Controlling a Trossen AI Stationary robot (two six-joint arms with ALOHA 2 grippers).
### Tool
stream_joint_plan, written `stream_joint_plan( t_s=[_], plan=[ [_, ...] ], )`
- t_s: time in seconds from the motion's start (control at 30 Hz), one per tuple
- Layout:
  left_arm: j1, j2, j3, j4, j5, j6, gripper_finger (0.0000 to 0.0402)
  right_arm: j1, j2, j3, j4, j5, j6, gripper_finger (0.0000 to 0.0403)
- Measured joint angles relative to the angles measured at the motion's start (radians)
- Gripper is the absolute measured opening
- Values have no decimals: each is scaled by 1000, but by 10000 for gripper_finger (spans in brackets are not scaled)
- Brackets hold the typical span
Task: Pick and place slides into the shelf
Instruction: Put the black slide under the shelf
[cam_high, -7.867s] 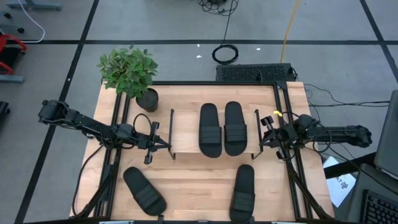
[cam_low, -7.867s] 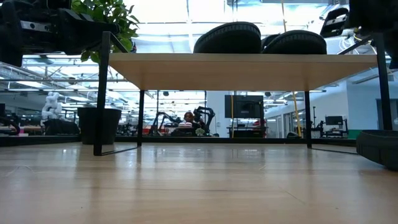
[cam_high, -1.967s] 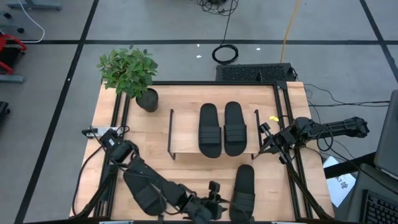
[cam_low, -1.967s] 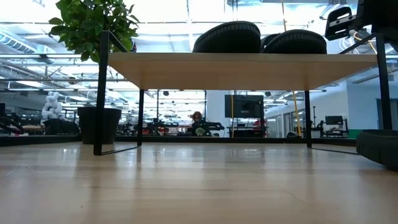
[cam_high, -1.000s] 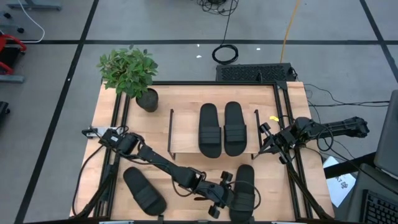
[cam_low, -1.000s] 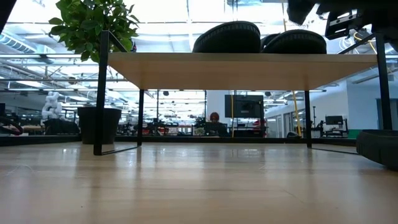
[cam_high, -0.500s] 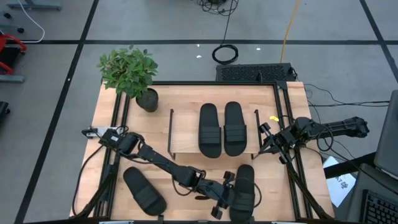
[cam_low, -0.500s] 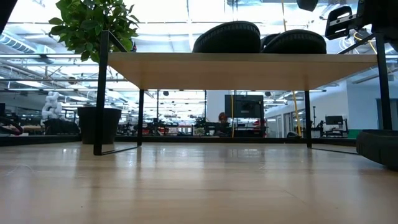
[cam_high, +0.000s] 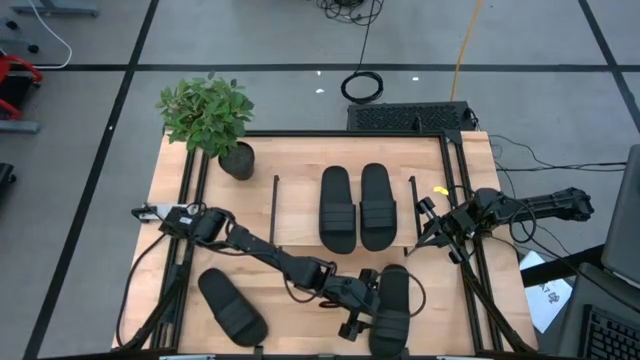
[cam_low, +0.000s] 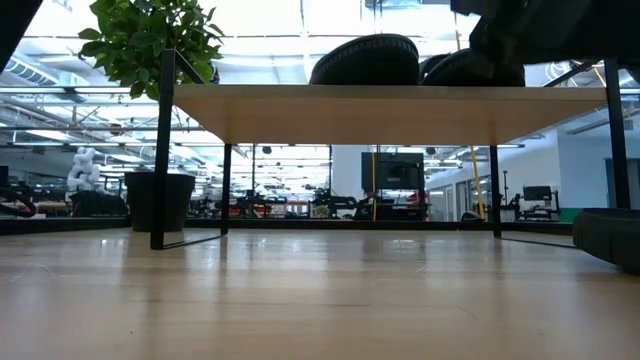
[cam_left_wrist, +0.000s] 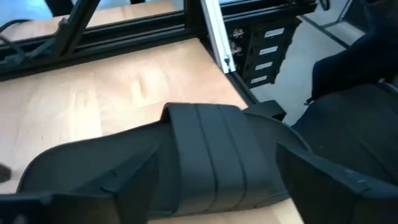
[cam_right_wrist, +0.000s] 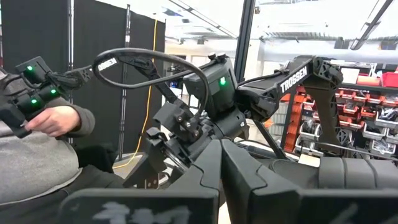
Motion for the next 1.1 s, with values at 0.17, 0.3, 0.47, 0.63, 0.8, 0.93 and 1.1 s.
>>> stream_joint_plan(
  t_s=[0.17, 0.3, 0.47, 0.63, 0.8, 0.93, 1.1],
  plan=[
    [5, 0, 0, 0, -5, 4, 366, 0, 0, 0, 0, 0, 0, 0],
    [6, 0, 0, 1, -5, 5, 379, 0, 0, 0, 0, 0, 0, 0],
    [4, 44, 1, 10, -5, 8, 381, 0, 0, 0, -1, 0, 0, 0],
    [3, 78, 0, 26, -26, 53, 381, 0, 0, 0, -5, 0, 0, 0],
    [5, 77, 0, 38, -25, 54, 381, 0, 0, 0, -7, 0, -1, 0],
    [14, 77, 0, 67, -10, 54, 381, 0, 0, 0, -7, 0, -2, 0],
    [34, 76, 0, 67, 5, 37, 362, 0, 0, 0, -7, 0, -3, 0]
  ],
)
